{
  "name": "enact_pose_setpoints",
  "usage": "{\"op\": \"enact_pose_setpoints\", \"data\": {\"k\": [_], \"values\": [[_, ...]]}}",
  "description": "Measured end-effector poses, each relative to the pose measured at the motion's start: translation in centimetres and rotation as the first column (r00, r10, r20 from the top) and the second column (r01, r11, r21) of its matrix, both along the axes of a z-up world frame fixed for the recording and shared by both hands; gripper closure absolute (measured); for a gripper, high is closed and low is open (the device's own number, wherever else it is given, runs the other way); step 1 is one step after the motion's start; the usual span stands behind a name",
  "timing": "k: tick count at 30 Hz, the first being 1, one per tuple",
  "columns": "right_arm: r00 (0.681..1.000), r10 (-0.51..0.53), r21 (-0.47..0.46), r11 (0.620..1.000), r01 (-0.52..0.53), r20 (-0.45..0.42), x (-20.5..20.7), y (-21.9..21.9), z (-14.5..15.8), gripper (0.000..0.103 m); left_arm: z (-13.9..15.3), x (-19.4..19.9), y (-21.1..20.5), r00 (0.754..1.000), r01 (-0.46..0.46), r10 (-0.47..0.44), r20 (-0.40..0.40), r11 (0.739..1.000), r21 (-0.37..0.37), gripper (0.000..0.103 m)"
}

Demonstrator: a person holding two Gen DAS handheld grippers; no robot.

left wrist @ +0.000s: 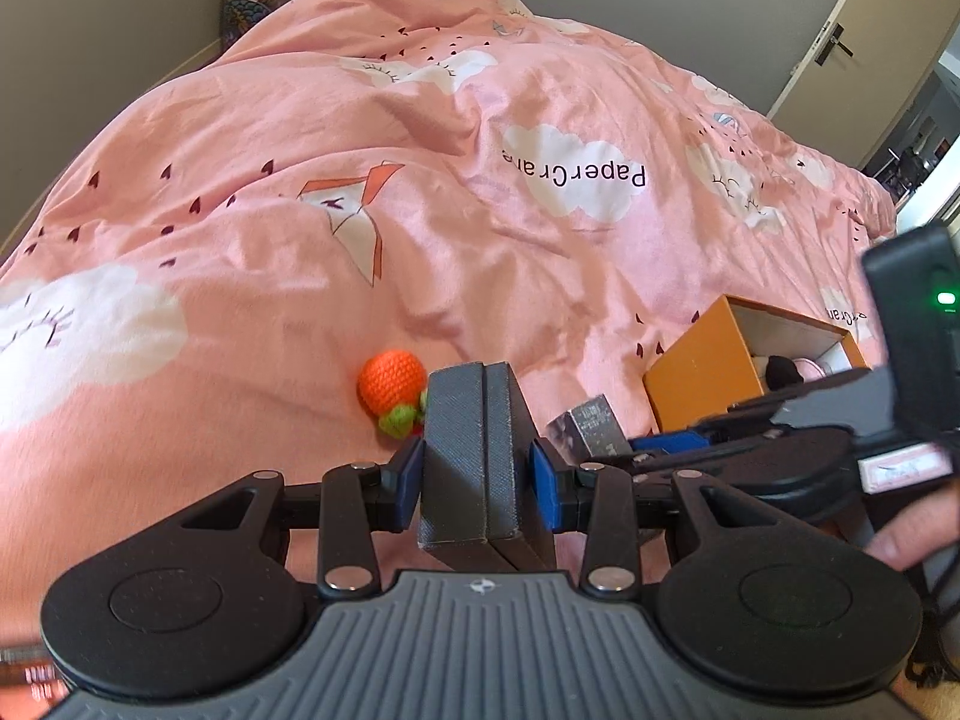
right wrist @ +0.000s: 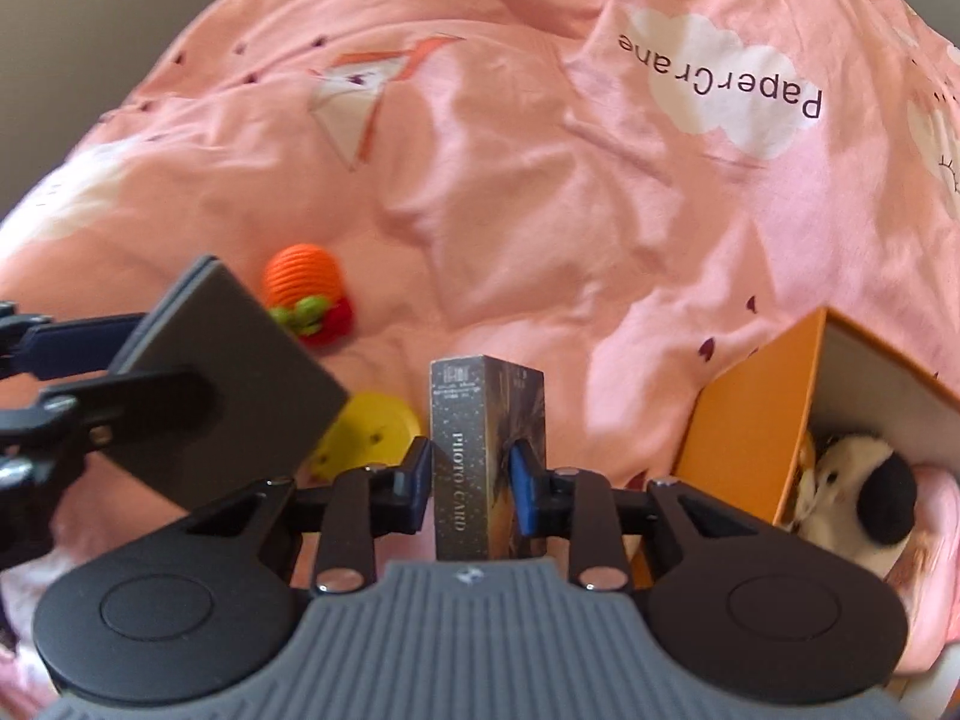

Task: Organize objects
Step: 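Carry the grey box with the left gripper while the right carries the card pack to the box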

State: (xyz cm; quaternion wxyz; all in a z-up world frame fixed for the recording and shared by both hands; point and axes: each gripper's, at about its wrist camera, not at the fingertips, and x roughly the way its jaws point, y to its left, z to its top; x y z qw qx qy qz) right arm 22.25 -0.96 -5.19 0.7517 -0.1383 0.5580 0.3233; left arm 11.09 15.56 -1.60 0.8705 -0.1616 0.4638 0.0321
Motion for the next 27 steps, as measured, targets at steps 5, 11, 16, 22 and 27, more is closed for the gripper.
{"op": "enact_pose_setpoints", "data": {"k": [5,11,16,22,27], "values": [[0.995,-0.006,0.12,0.993,0.019,-0.103,-3.9,-1.8,0.2,0.078,-0.1,-2.6,-1.2,1.0,-0.016,0.017,-0.016,1.0,0.025,0.06],[0.997,-0.053,0.036,0.998,0.055,-0.047,-7.1,-2.4,-2.6,0.078,-2.3,-4.4,-3.2,0.998,0.006,-0.001,-0.059,0.996,0.089,0.06],[0.995,-0.082,0.008,0.997,0.081,0.05,-8.6,-2.5,-3.7,0.079,-3.1,-5.4,-3.8,0.999,0.017,-0.01,-0.052,0.99,0.14,0.06],[0.991,-0.125,0.091,0.989,0.12,0.053,-9.4,-4.3,-2.2,0.079,-1.9,-6.3,-4.2,1.0,0.01,-0.009,-0.004,0.991,0.135,0.06],[0.979,-0.159,0.18,0.975,0.134,0.131,-10.7,-6.4,2.3,0.079,0.8,-6.8,-5.4,0.996,0.02,-0.027,0.083,0.996,0.087,0.06]]}}
